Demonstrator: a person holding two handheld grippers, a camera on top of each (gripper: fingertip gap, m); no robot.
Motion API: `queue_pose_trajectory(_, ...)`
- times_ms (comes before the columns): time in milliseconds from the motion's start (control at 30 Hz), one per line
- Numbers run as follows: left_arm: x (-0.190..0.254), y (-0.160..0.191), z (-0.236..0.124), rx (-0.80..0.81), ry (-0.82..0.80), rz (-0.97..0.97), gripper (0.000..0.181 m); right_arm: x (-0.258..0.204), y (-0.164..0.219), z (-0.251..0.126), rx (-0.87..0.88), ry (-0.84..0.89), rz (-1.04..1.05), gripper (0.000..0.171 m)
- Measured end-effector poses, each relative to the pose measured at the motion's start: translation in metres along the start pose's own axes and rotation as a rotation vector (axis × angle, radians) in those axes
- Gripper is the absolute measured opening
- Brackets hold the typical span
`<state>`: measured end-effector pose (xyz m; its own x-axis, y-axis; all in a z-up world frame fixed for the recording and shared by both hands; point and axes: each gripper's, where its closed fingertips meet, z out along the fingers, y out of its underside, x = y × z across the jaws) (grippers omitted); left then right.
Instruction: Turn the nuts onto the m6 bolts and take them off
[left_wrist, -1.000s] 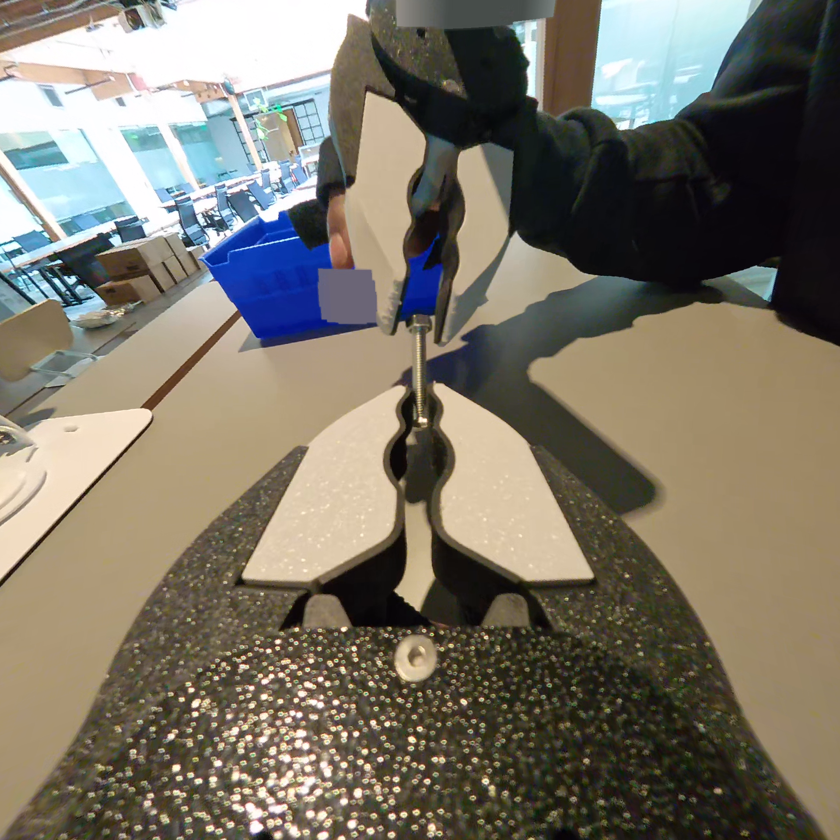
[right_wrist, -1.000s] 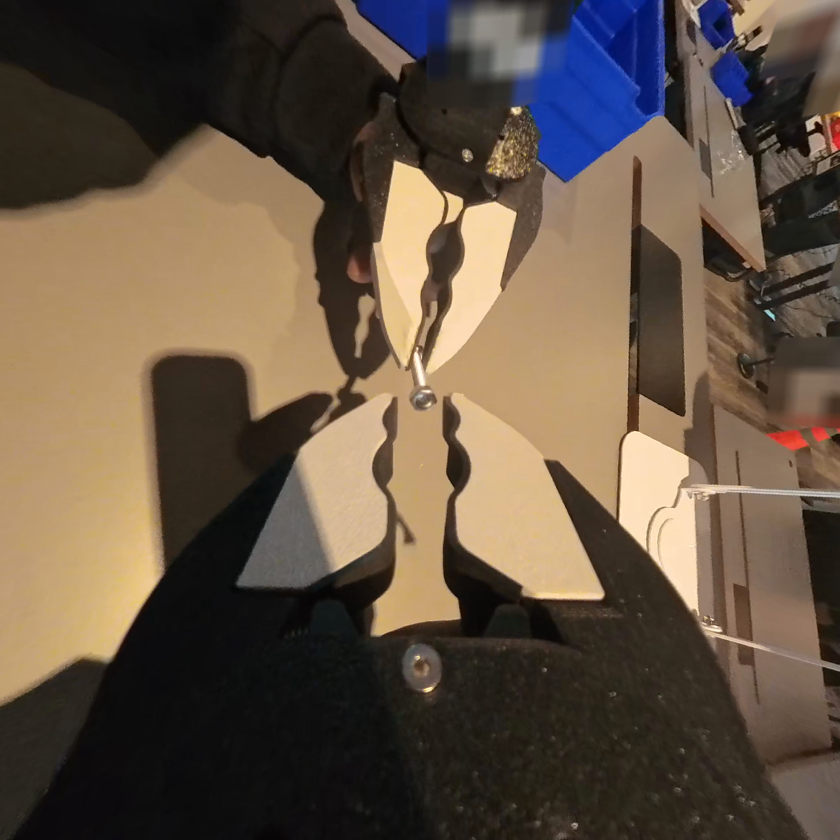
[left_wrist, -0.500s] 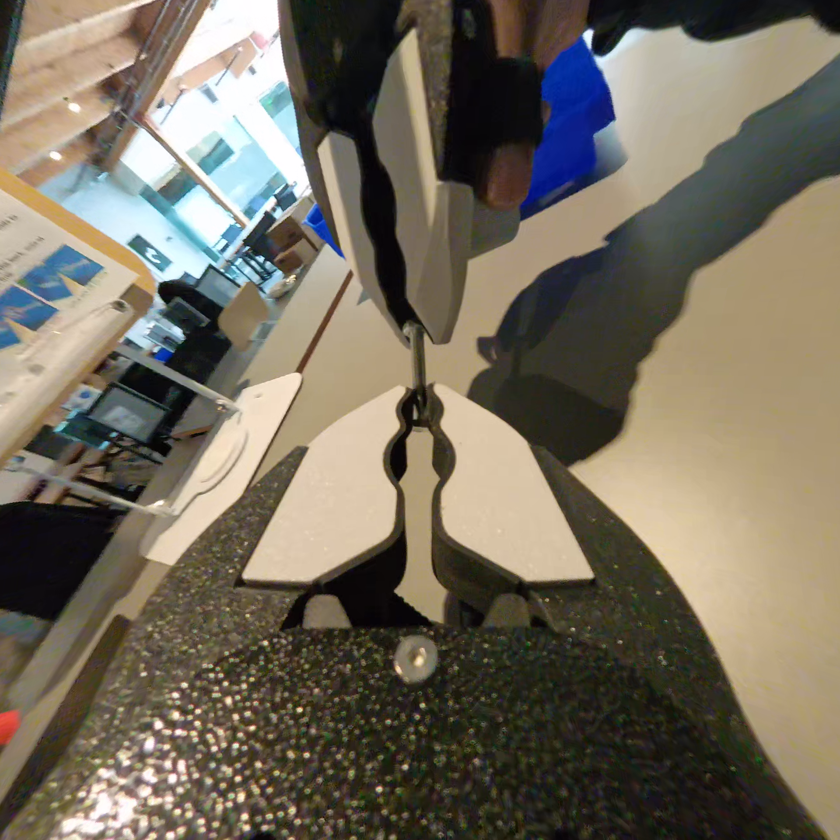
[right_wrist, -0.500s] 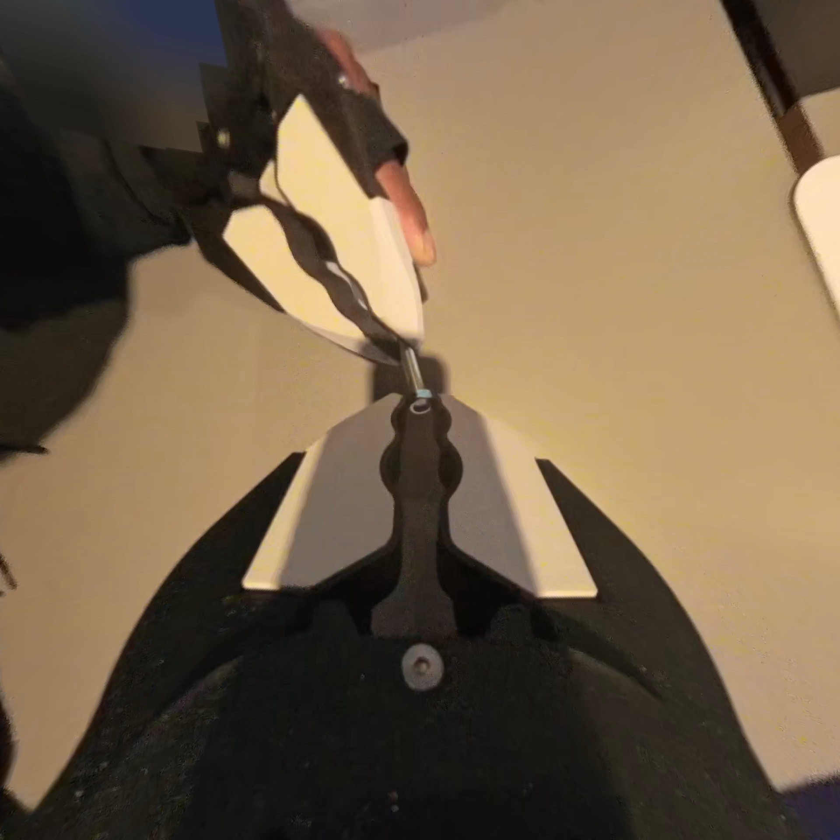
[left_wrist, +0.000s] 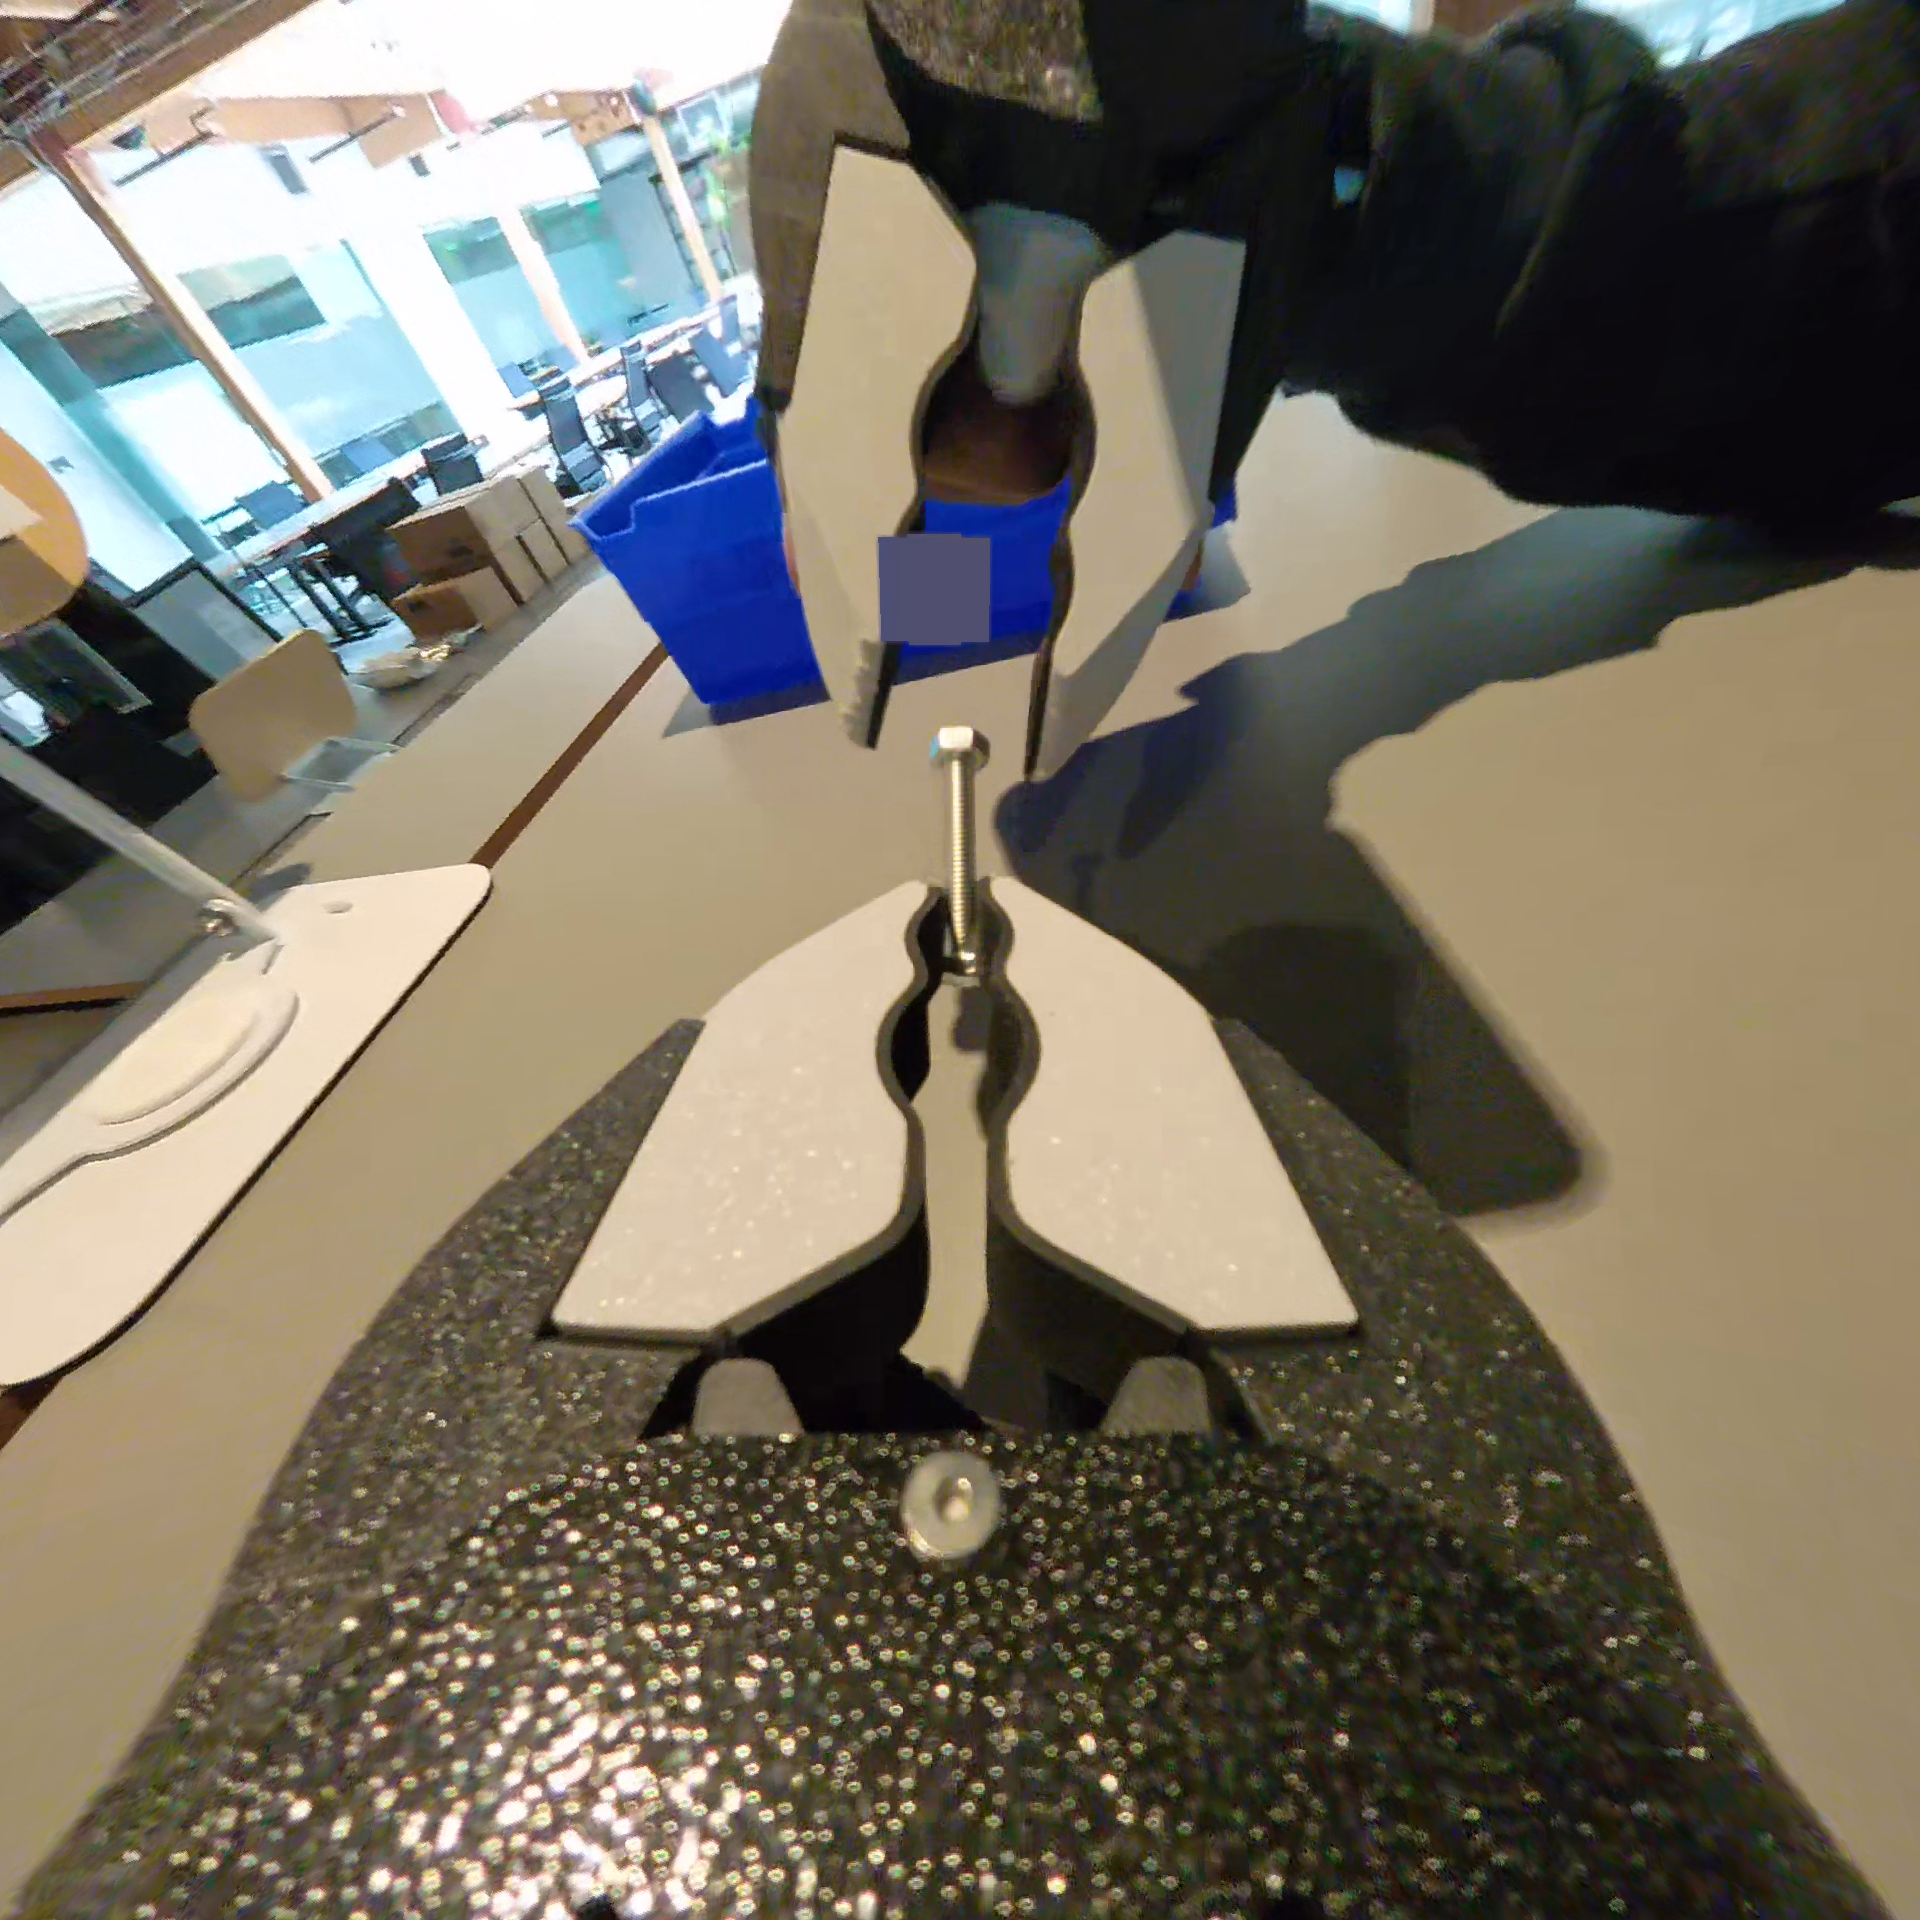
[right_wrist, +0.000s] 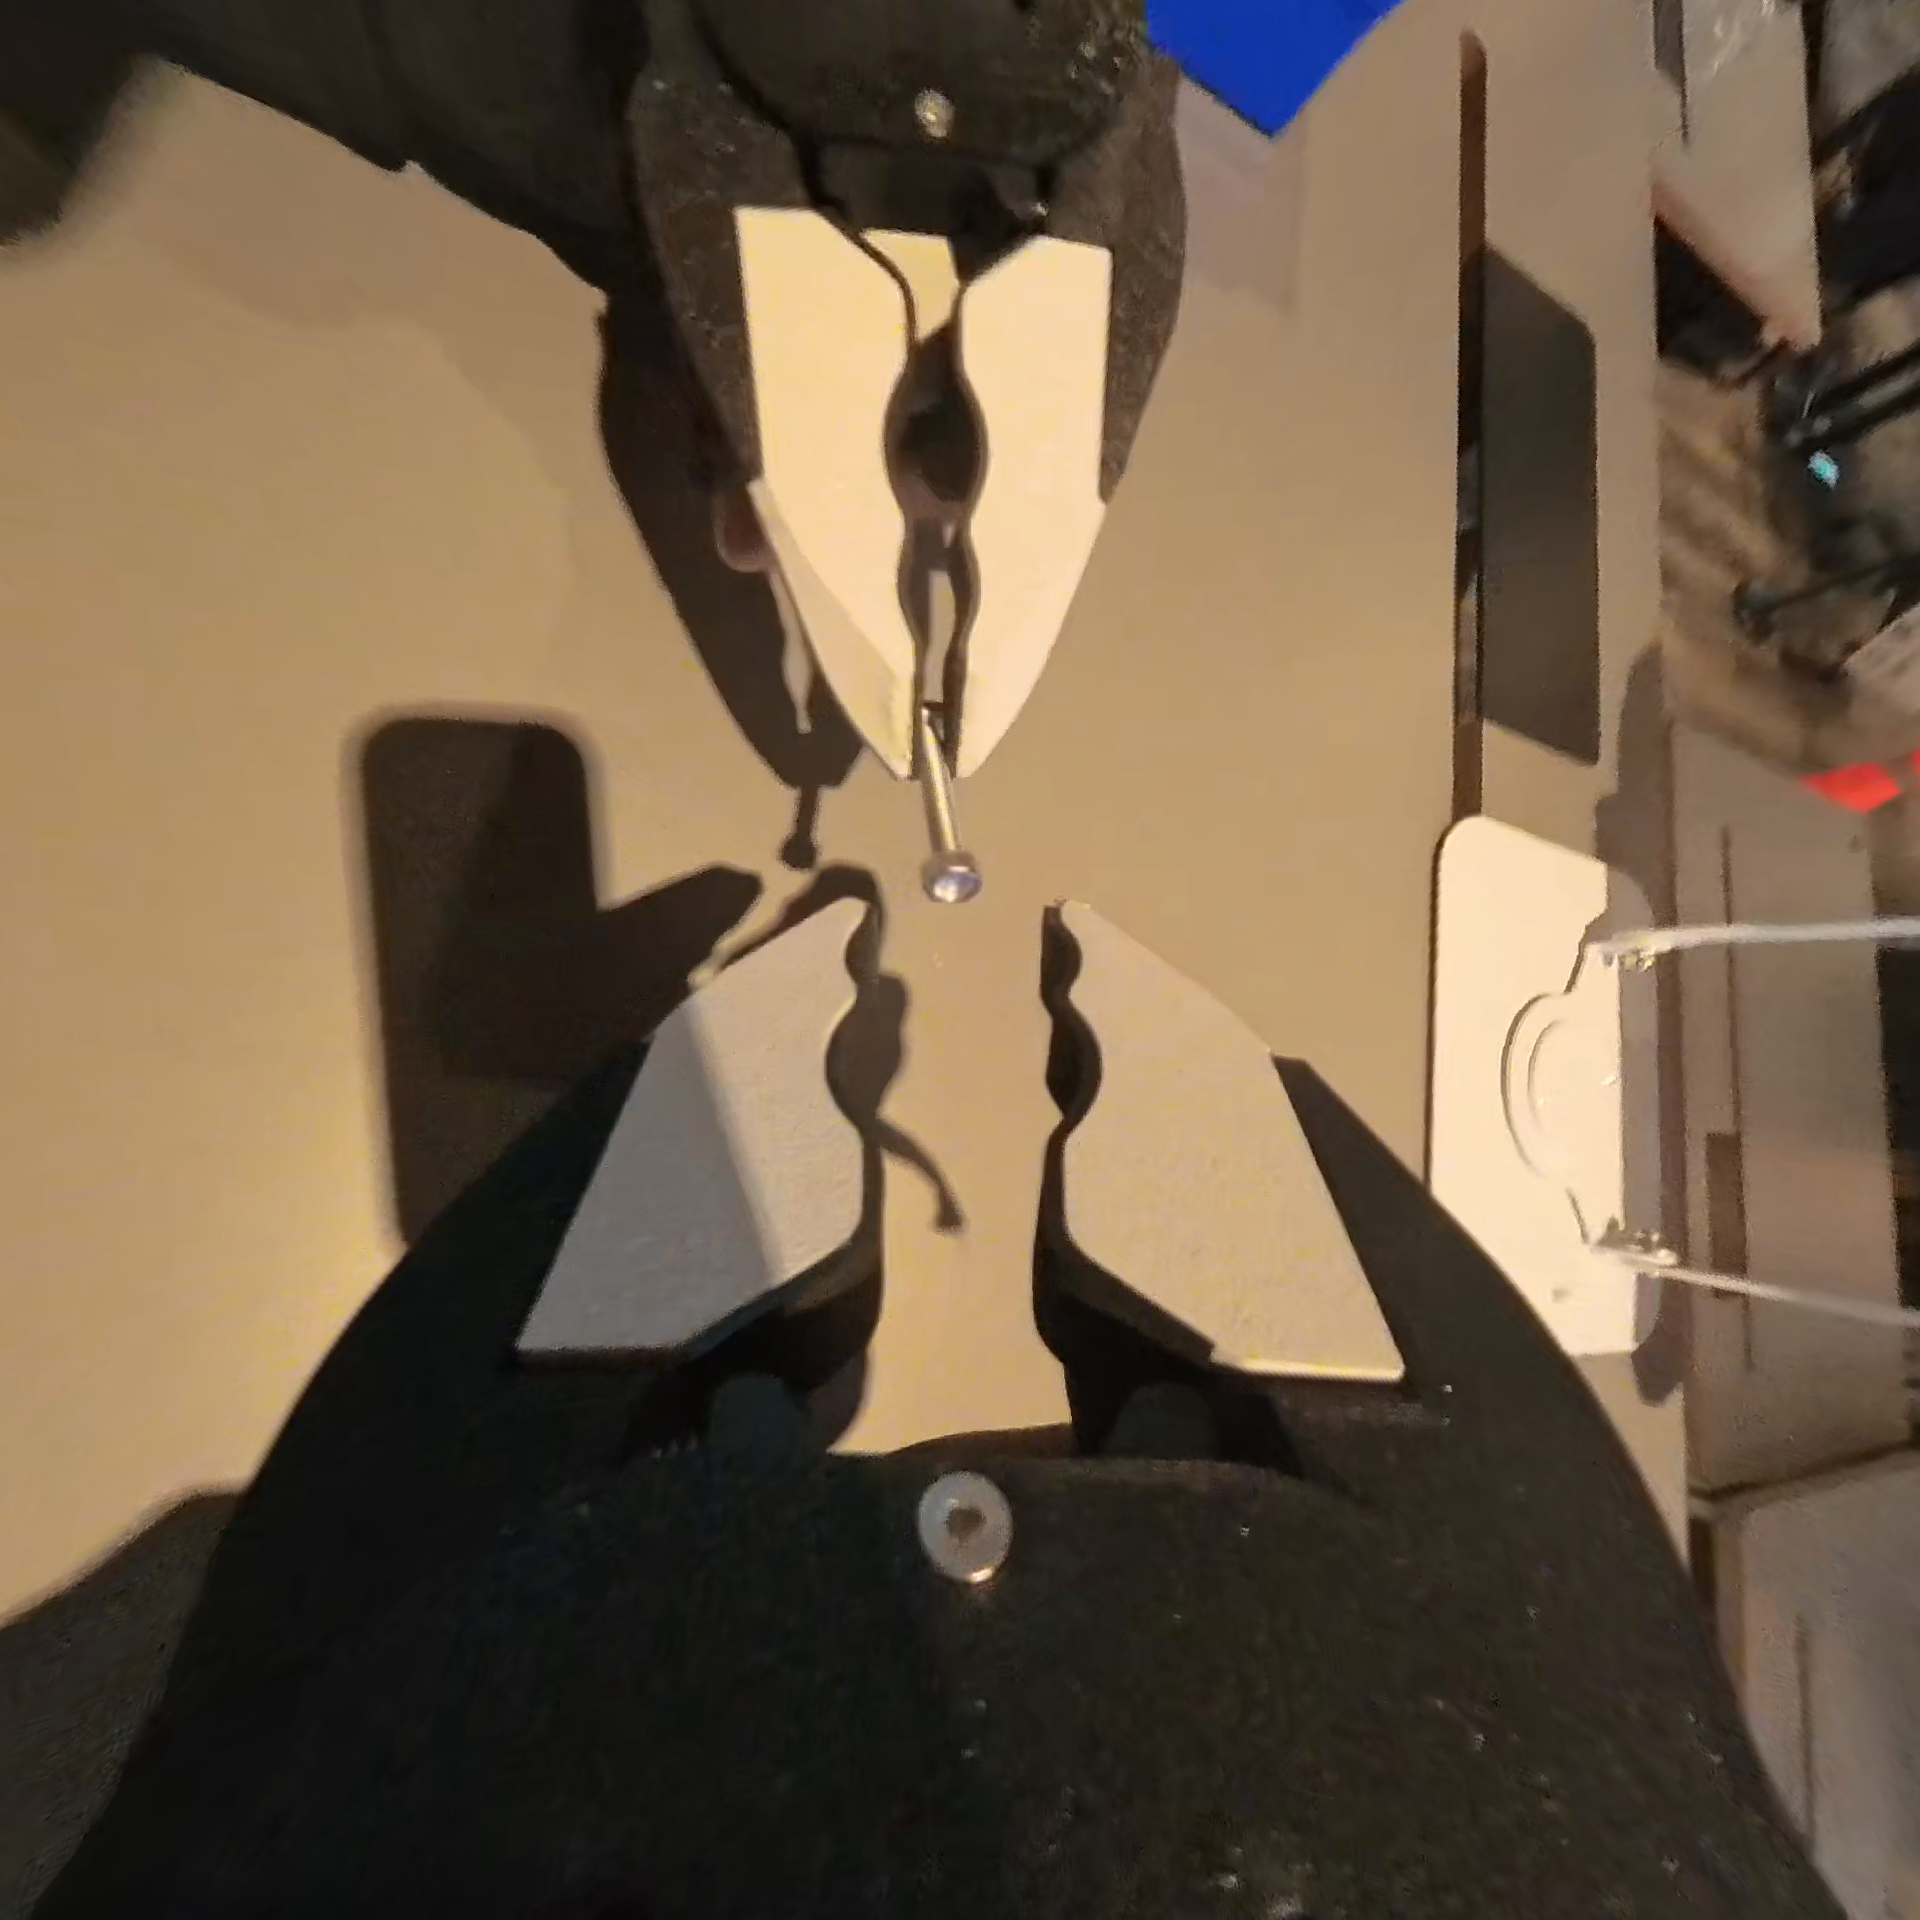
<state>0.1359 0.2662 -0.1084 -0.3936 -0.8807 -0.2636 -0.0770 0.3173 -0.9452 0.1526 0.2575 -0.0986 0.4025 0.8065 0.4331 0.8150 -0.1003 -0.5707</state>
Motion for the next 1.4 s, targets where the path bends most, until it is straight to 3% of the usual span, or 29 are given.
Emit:
queue_pose_trajectory(333, 0.002, -0.003, -0.002, 0.019, 0.025, -0.03, 0.005, -0.001, -0.007, 0.004, 0.016, 0.016, -0.048, 0.01)
queue_pose_trajectory(400, -0.001, 0.002, 0.0, -0.018, -0.018, 0.028, 0.005, -0.002, -0.001, 0.008, -0.022, -0.022, 0.058, 0.01)
queue_pose_trajectory(500, -0.006, 0.009, 0.004, -0.113, -0.115, 0.195, 0.005, -0.003, 0.008, 0.013, -0.063, -0.137, 0.403, 0.01)
queue_pose_trajectory(600, -0.008, 0.005, 0.004, -0.117, -0.155, 0.258, 0.005, 0.001, 0.001, 0.011, 0.033, -0.233, 0.637, 0.011)
queue_pose_trajectory(700, -0.009, 0.006, 0.003, -0.1, -0.136, 0.204, 0.005, 0.005, 0.007, 0.007, 0.008, -0.167, 0.522, 0.026)
queue_pose_trajectory(833, -0.006, 0.005, 0.001, -0.058, -0.081, 0.107, 0.005, 0.001, 0.008, 0.004, -0.017, -0.073, 0.202, 0.039)
queue_pose_trajectory(933, -0.003, 0.002, 0.0, -0.027, -0.037, 0.054, 0.005, -0.003, 0.002, 0.005, -0.001, -0.03, 0.056, 0.033)
queue_pose_trajectory(1100, 0.004, 0.0, 0.001, -0.005, 0.022, 0.014, 0.005, -0.006, -0.008, 0.008, 0.05, -0.016, 0.019, 0.011)
queue_pose_trajectory(1200, 0.003, 0.007, 0.003, -0.05, -0.01, 0.064, 0.005, -0.007, 0.001, 0.015, -0.004, -0.07, 0.161, 0.01)
queue_pose_trajectory(1300, 0.0, 0.013, 0.007, -0.119, -0.077, 0.194, 0.005, -0.009, 0.006, 0.018, -0.009, -0.189, 0.492, 0.01)
queue_pose_trajectory(1400, -0.003, 0.017, 0.008, -0.162, -0.125, 0.279, 0.005, -0.007, 0.002, 0.019, 0.095, -0.32, 0.801, 0.01)
